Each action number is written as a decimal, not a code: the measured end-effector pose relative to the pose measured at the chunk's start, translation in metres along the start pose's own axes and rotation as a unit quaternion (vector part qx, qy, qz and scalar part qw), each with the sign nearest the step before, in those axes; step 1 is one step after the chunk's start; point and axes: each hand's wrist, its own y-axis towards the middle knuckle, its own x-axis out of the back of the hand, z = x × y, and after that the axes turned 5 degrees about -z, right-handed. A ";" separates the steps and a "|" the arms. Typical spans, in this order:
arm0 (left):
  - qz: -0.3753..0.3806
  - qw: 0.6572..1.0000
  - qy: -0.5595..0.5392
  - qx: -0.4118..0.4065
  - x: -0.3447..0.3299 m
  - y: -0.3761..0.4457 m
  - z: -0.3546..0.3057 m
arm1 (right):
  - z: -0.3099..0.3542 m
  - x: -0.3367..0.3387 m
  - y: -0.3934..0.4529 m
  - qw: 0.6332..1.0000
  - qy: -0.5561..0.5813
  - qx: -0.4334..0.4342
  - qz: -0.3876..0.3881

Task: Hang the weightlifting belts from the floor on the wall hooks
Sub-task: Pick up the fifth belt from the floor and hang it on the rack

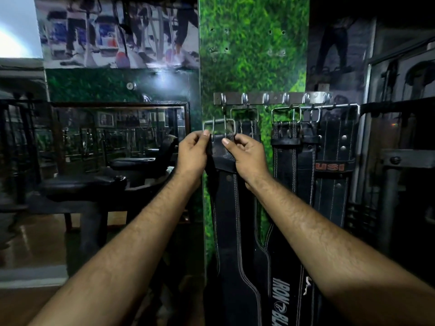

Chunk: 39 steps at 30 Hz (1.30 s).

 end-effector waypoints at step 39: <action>0.036 0.995 0.008 0.088 0.012 -0.044 0.078 | -0.098 0.015 -0.065 0.994 -0.102 -0.045 0.000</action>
